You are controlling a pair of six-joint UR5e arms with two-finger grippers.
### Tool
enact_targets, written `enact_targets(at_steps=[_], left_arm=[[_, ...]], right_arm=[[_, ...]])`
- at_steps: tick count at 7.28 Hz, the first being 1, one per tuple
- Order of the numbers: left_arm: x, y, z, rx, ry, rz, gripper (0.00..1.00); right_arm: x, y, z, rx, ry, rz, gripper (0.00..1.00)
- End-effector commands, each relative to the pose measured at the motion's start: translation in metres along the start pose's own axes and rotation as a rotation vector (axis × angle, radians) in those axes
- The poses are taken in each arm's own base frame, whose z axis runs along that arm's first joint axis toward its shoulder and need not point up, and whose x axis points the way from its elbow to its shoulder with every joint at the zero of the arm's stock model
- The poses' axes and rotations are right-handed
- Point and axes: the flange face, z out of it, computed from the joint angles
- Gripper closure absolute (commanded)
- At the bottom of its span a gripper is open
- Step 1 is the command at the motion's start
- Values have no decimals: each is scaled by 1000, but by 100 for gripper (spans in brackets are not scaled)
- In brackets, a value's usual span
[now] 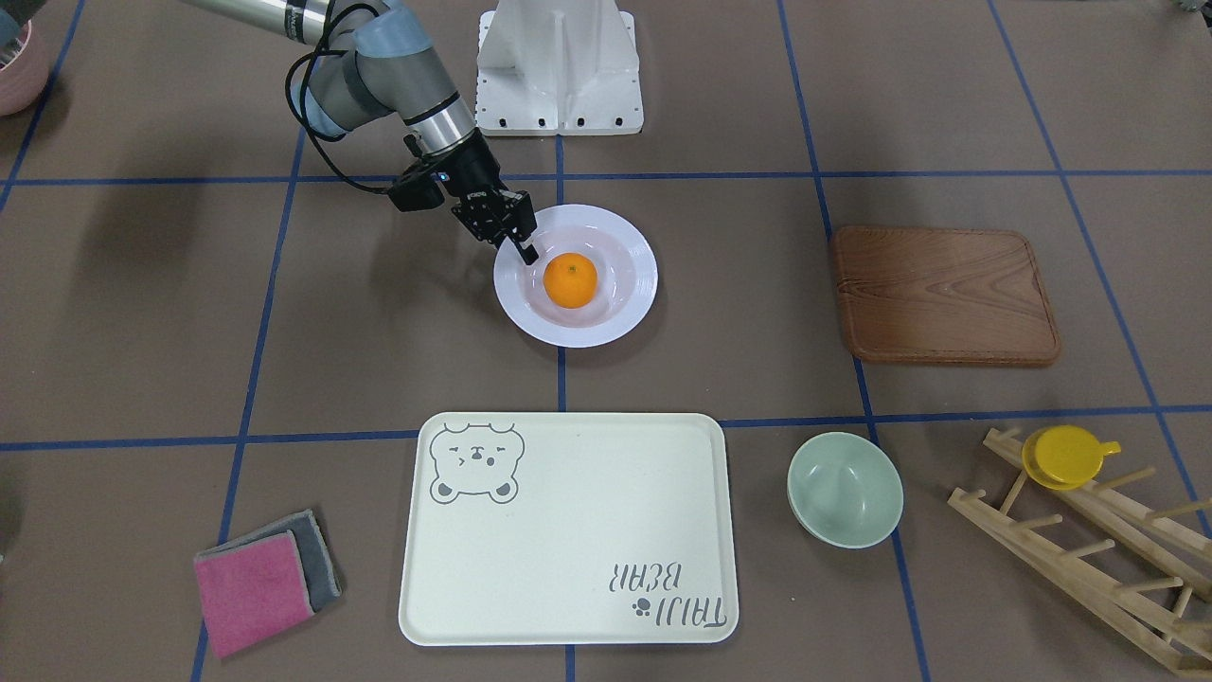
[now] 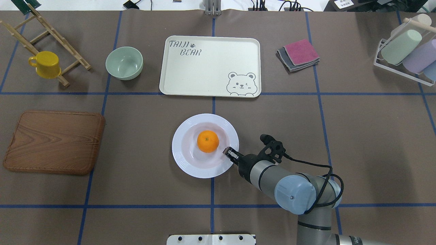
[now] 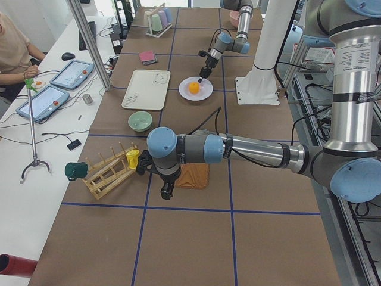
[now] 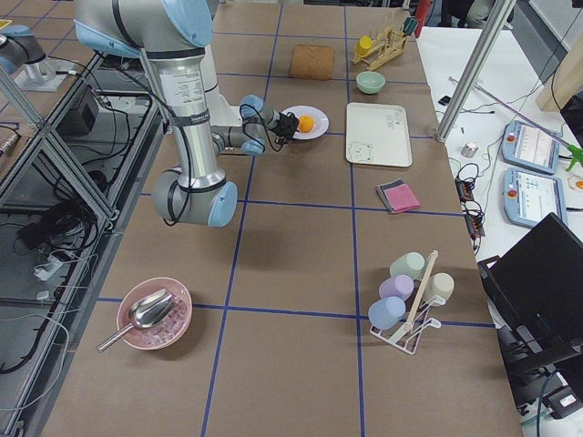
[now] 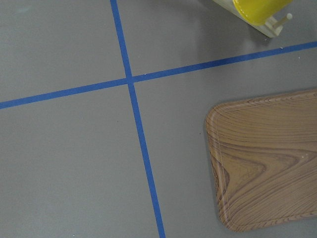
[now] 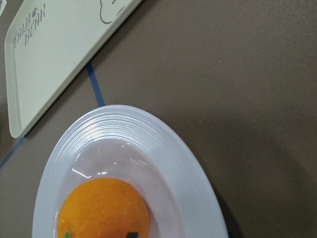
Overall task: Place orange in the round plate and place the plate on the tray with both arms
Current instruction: 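Lift the plate with the right gripper and set it on the cream tray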
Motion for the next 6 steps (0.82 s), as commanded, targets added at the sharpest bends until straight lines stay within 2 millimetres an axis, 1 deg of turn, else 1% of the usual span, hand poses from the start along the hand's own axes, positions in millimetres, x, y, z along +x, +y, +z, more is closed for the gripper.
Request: enact_targets(at_steps=[1, 2, 4, 5, 6], left_arm=[[0, 0, 0, 0, 0, 0, 0], [1, 0, 0, 1, 0, 1, 0], [2, 0, -1, 3, -1, 3, 0], [1, 0, -1, 2, 1, 2, 0], [1, 0, 0, 1, 1, 1, 0]], right_arm=[[-7, -11, -3, 9, -18, 14, 100], [-12, -13, -5, 9, -30, 14, 100], [-20, -22, -17, 53, -172, 43, 100], [-28, -29, -21, 64, -206, 56, 100], [-46, -39, -25, 80, -241, 75, 100]])
